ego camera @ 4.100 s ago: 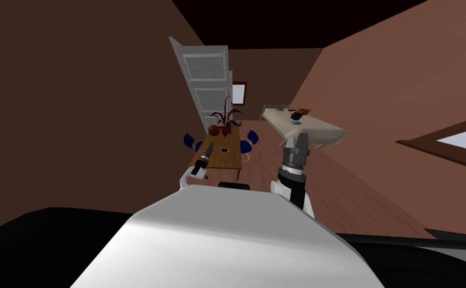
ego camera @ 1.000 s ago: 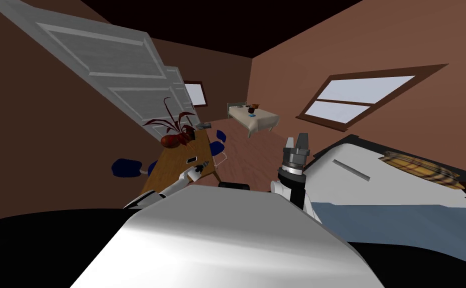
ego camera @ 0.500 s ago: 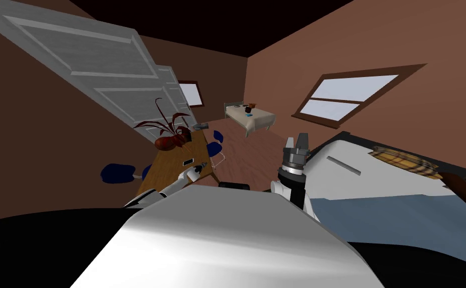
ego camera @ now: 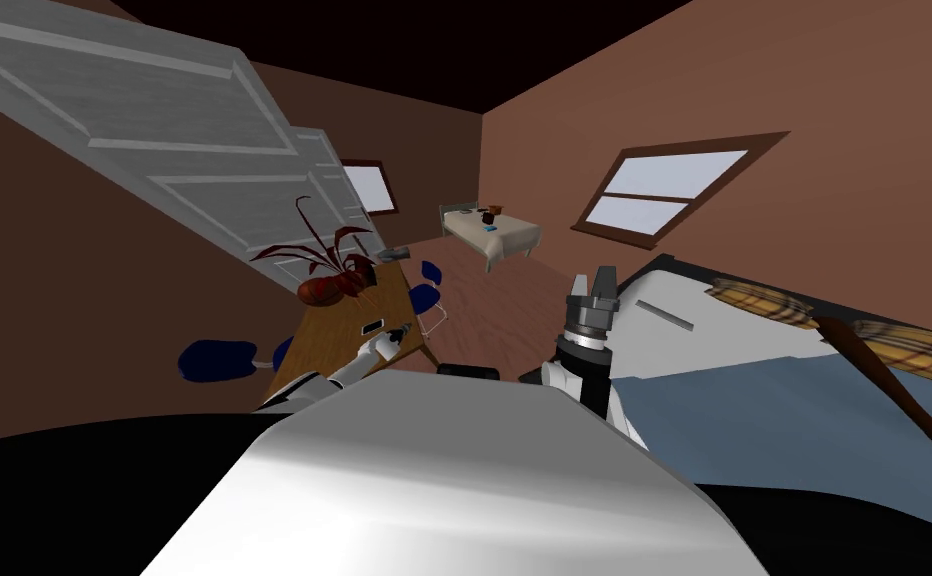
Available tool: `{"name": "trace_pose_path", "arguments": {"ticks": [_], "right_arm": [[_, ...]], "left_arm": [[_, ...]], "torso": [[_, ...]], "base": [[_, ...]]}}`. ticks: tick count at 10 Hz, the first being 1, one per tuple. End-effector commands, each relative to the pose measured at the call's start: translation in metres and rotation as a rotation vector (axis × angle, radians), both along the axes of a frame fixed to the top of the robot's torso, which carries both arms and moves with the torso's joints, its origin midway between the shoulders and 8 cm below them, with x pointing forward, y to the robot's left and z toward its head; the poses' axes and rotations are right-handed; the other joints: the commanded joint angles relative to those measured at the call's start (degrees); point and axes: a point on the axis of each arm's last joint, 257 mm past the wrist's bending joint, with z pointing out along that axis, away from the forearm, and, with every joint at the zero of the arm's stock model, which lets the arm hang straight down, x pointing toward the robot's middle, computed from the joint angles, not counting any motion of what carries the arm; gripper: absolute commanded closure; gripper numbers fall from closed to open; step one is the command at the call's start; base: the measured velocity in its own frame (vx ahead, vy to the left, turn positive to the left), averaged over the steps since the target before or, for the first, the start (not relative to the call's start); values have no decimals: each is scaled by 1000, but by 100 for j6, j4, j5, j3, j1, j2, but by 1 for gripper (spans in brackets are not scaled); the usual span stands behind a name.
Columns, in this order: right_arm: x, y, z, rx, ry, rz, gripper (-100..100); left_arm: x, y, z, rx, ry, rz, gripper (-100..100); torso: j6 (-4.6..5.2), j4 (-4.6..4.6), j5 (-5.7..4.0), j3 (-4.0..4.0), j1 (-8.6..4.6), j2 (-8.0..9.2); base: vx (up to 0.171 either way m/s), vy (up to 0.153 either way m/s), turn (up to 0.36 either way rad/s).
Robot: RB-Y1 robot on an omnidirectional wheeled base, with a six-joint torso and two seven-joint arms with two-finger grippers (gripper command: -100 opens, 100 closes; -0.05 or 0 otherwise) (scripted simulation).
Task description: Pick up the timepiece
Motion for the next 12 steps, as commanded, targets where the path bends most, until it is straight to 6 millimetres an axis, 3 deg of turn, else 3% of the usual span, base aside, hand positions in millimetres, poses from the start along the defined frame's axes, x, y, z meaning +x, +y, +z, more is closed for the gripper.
{"name": "trace_pose_path", "arguments": {"ticks": [1,8,9,12], "right_arm": [[0,0,0,0,0,0,0],[0,0,0,0,0,0,0],[0,0,0,0,0,0,0],[0,0,0,0,0,0,0]], "left_arm": [[-1,4,-3,1,3,12,-100],[-2,18,-13,-7,11,78,-100],[-2,18,-13,-8,10,79,100],[-2,17,-13,-8,11,77,100]], "torso": [[0,0,0,0,0,0],[-1,-1,-1,-3,-4,-6],[-4,-2,-1,-6,-6,-12],[-8,-3,-4,-10,-12,-19]], "base": [[-37,21,-58],[-41,19,-108],[0,0,0],[0,0,0]]}}
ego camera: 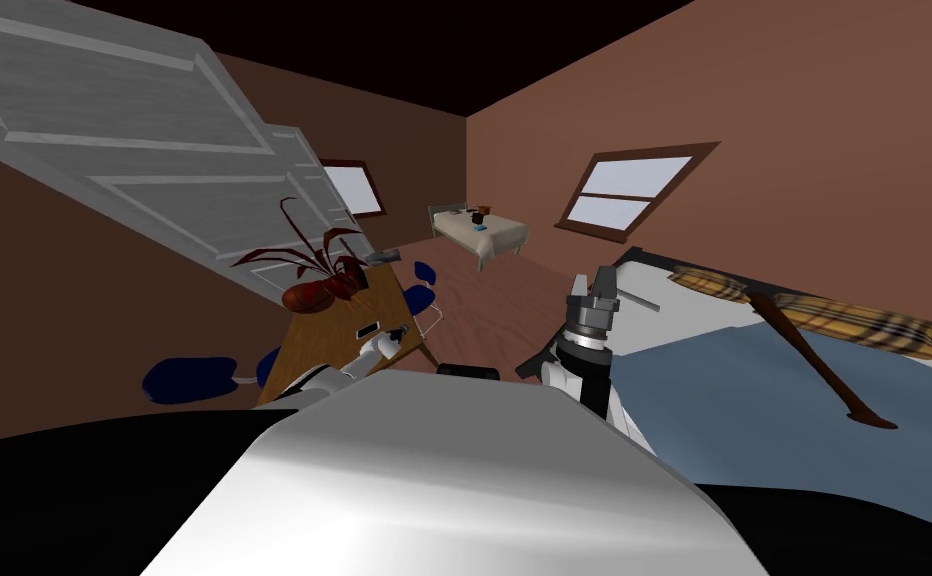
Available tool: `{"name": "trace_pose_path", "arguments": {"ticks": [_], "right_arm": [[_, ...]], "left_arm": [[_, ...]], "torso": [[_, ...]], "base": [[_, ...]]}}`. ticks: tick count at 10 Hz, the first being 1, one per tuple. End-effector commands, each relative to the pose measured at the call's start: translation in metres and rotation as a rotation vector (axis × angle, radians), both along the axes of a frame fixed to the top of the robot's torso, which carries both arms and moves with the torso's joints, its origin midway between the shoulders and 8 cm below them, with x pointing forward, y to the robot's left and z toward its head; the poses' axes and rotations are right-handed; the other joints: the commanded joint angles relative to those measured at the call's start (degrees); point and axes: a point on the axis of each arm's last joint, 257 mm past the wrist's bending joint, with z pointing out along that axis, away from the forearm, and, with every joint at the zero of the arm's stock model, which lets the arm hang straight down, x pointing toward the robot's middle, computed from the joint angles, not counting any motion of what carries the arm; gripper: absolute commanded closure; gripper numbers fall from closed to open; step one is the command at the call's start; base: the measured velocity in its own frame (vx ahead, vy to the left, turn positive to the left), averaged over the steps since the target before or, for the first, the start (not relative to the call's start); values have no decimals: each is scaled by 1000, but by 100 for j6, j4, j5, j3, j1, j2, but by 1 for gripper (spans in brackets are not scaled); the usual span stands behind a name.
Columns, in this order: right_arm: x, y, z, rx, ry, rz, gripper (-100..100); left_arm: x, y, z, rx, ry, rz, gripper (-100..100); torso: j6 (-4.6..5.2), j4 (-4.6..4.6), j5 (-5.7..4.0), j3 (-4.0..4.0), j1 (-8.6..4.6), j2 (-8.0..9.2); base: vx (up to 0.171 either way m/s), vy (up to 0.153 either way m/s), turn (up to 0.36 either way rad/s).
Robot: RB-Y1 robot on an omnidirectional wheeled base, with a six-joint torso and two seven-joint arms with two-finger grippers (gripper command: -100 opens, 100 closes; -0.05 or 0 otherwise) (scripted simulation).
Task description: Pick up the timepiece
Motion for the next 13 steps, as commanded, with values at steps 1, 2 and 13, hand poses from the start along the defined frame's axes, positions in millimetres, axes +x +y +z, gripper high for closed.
{"name": "trace_pose_path", "arguments": {"ticks": [1,2,13], "right_arm": [[0,0,0,0,0,0,0],[0,0,0,0,0,0,0],[0,0,0,0,0,0,0]], "left_arm": [[0,0,0,0,0,0,100],[0,0,0,0,0,0,0],[-5,-33,16,4,-3,-129,100]], "torso": [[0,0,0,0,0,0],[0,0,0,0,0,0],[2,-3,0,-8,-7,-14]], "base": [[0,0,0],[0,0,0],[47,-24,128]]}}
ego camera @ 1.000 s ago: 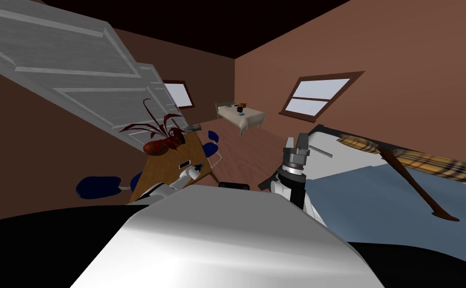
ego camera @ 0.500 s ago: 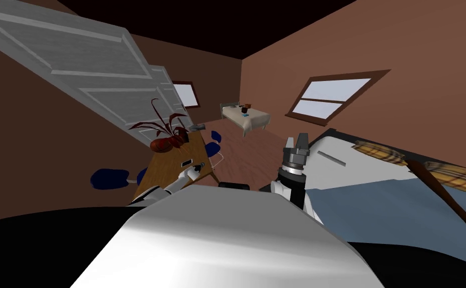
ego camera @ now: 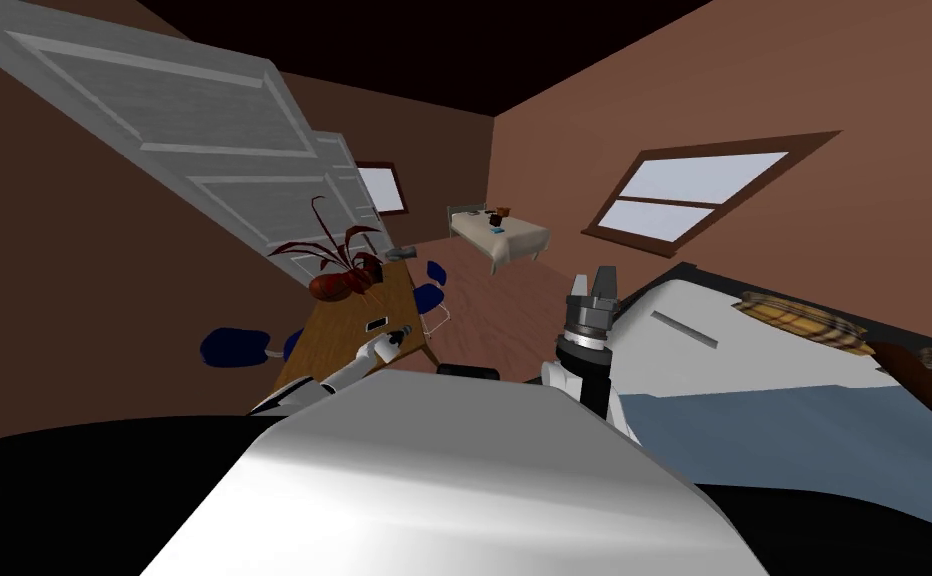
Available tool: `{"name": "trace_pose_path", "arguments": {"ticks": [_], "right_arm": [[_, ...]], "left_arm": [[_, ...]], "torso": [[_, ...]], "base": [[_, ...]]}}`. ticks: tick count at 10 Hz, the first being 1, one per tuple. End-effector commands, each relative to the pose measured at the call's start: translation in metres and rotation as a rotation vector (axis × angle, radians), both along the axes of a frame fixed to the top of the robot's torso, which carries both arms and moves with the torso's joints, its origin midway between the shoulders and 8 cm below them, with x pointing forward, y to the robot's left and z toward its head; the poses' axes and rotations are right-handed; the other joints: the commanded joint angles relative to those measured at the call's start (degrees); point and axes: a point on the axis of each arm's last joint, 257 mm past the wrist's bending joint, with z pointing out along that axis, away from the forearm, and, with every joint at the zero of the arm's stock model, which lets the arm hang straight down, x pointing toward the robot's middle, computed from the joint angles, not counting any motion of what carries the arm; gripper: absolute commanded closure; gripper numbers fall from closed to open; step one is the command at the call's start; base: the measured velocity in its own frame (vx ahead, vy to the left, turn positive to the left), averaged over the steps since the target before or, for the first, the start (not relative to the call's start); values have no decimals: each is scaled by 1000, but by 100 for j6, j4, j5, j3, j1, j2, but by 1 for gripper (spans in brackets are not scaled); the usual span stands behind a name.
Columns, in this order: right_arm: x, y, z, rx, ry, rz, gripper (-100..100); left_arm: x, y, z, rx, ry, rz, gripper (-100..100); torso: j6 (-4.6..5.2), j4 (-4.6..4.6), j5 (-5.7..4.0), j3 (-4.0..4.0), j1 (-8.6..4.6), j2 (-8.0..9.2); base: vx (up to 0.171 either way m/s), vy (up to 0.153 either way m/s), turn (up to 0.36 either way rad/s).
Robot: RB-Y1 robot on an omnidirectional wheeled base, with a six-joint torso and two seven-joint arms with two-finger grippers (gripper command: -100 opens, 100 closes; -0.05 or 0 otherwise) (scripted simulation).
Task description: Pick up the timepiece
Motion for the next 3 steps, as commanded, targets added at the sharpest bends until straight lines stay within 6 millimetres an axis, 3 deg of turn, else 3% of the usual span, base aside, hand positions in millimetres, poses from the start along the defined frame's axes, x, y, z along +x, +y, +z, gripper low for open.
{"name": "trace_pose_path", "arguments": {"ticks": [1,2,3], "right_arm": [[0,0,0,0,0,0,0],[0,0,0,0,0,0,0],[0,0,0,0,0,0,0]], "left_arm": [[-3,-8,2,-4,3,-19,100],[-2,-5,2,-3,0,-12,100],[-2,-6,2,-3,1,-13,0]], "torso": [[0,0,0,0,0,0],[-3,0,0,1,0,2],[-1,0,0,2,3,4]], "base": [[27,-13,81],[13,-9,22],[0,0,0]]}}
